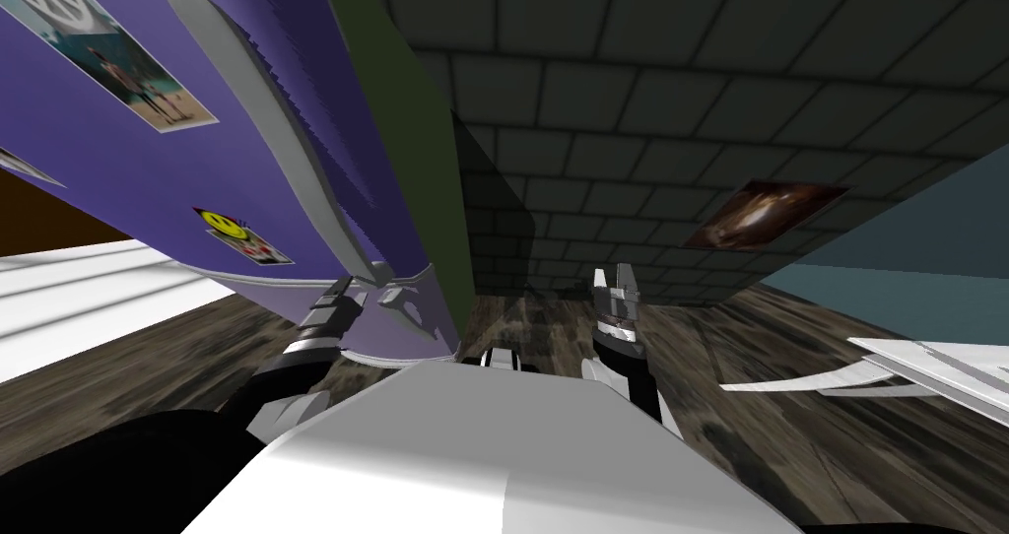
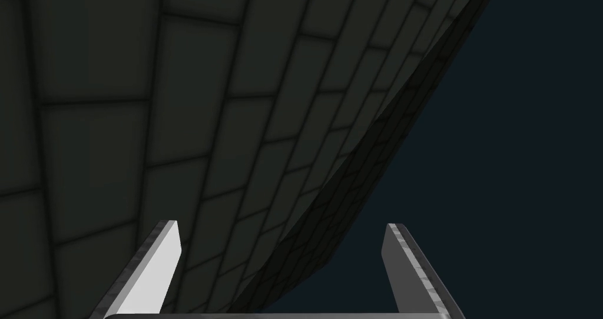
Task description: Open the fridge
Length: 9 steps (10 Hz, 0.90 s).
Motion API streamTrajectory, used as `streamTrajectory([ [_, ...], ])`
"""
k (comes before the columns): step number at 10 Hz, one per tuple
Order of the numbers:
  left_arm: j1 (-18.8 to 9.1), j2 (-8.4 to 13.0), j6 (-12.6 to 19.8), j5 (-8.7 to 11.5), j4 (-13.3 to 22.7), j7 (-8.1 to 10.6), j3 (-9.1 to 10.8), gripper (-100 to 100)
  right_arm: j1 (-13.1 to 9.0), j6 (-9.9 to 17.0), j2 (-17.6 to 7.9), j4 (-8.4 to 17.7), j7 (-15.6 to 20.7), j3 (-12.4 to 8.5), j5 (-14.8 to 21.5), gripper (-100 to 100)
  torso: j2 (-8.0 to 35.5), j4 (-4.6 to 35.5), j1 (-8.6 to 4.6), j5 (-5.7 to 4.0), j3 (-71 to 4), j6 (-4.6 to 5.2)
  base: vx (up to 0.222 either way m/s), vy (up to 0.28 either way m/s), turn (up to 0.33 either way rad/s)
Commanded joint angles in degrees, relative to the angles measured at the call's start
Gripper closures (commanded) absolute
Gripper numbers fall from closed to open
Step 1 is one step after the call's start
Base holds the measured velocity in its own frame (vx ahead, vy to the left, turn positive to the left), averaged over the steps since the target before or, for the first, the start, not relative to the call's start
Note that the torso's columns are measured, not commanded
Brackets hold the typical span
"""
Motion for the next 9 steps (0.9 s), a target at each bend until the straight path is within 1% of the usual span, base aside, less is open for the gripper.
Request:
streamTrajectory([
  [1, 2.1, 1.7, 3.6, 0.8, -2.7, -0.2, 1.92, -100, 0.0, 0.0, 0.0, 0.0, 0.0, 0.0, 0.0, 0, -0.1, 0.0, -0.11, -0.04, 0.0, 0.05, 0.046, -0.053, 0.039],
  [9, 9.5, 6.0, 15.7, 3.5, -10.5, -0.81, 8.28, -100, 0.0, 0.0, 0.0, 0.0, 0.0, 0.0, 0.0, 0, -0.4, -0.2, -0.31, -0.04, -0.2, 0.3, 0.048, -0.062, 0.04],
])
